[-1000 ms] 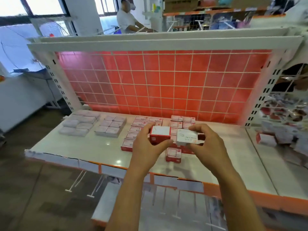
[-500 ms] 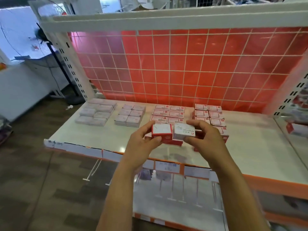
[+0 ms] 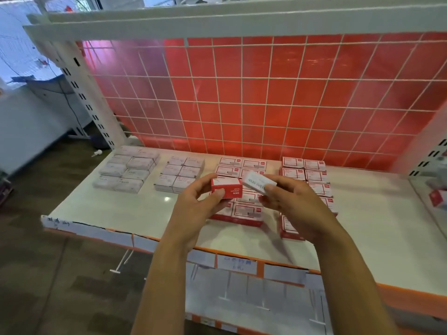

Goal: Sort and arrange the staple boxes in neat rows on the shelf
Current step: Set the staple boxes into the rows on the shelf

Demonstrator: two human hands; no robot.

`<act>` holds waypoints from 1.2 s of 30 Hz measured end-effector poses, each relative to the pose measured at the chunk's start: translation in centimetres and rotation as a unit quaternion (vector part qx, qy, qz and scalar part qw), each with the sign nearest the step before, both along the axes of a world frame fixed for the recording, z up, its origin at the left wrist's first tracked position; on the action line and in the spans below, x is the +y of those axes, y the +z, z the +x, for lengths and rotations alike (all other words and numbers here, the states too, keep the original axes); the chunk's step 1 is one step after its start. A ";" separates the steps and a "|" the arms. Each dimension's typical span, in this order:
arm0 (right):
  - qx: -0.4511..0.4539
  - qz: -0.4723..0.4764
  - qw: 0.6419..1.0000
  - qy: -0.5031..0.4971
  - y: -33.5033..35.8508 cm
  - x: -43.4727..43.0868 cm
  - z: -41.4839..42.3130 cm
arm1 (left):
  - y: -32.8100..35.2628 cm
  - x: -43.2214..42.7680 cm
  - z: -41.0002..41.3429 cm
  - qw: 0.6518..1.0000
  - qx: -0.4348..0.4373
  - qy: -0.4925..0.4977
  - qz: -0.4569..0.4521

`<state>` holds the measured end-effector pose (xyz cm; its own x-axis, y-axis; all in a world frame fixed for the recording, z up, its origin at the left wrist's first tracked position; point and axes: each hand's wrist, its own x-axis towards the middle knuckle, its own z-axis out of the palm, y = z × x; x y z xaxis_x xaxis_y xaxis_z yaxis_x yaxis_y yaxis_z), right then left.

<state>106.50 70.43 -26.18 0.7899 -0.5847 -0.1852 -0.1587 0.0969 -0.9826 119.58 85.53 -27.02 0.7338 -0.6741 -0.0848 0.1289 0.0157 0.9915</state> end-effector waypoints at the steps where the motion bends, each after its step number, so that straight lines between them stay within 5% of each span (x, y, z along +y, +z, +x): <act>1: 0.000 0.007 1.000 0.004 -0.1 -0.3 0.2 | -0.1 -0.3 0.1 1.000 0.001 0.002 0.002; 7: 0.001 0.065 0.998 0.023 -0.5 -1.1 1.5 | -0.6 -0.7 1.0 1.000 0.017 0.017 0.008; 13: 0.029 -0.036 0.998 0.037 -0.2 -1.2 3.5 | -1.0 -0.1 3.2 0.999 0.025 0.028 0.019; 28: 0.029 -0.107 0.993 -0.037 -1.9 3.0 12.9 | -1.3 3.1 14.3 0.997 -0.038 -0.007 0.069; 36: -0.009 -0.063 0.997 -0.040 -2.1 6.2 17.6 | -1.8 5.2 19.2 0.995 -0.034 -0.032 0.084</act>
<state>124.15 76.67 -28.32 0.7416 -0.6644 -0.0921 -0.1377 -0.0164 -0.9903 138.82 90.75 -28.83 0.6971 -0.7007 -0.1516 0.0573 -0.1563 0.9860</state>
